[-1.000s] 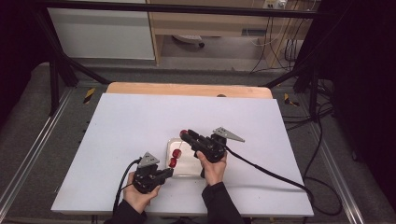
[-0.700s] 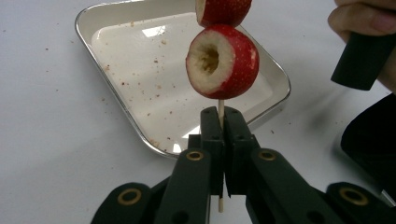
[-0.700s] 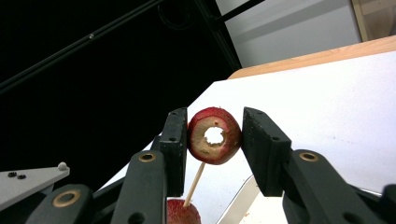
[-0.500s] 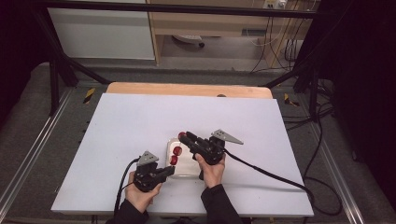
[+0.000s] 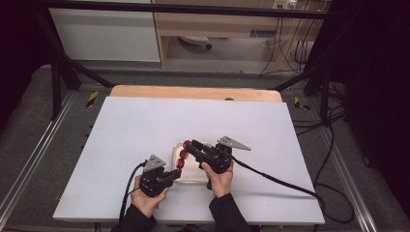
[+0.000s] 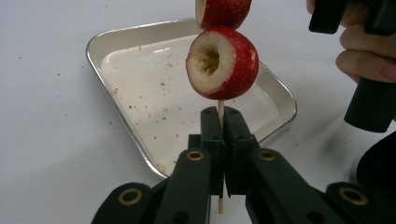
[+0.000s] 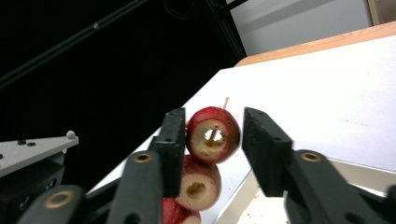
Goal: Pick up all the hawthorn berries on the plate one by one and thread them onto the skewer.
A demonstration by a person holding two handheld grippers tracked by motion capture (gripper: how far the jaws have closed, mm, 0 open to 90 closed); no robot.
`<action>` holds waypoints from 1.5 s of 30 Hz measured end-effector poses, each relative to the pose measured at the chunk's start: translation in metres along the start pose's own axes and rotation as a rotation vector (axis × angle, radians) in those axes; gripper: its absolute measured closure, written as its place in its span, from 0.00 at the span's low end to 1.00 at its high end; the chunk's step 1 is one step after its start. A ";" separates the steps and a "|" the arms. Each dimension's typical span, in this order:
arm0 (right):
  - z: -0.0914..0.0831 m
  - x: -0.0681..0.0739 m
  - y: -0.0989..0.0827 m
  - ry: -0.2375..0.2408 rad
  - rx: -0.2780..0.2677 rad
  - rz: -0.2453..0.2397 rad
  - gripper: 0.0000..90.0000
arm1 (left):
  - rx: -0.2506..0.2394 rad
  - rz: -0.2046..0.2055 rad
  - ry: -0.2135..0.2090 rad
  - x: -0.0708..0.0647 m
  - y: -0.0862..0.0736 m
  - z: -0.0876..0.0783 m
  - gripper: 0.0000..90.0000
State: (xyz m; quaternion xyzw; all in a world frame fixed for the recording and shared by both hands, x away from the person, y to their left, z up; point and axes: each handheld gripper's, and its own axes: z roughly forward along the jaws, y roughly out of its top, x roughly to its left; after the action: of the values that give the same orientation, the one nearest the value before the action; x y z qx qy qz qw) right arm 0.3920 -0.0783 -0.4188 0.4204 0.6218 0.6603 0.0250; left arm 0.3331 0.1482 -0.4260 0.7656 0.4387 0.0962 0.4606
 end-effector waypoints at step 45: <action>-0.125 -0.079 -0.007 -0.290 0.484 -0.328 0.01 | 0.148 0.154 0.015 0.024 0.024 -0.006 0.98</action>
State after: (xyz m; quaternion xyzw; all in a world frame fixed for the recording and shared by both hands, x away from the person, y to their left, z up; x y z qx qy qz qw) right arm 0.3668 -0.2208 -0.4503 0.3981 0.8100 0.4138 0.1189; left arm 0.3580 0.1660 -0.4096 0.8282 0.3880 0.1042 0.3908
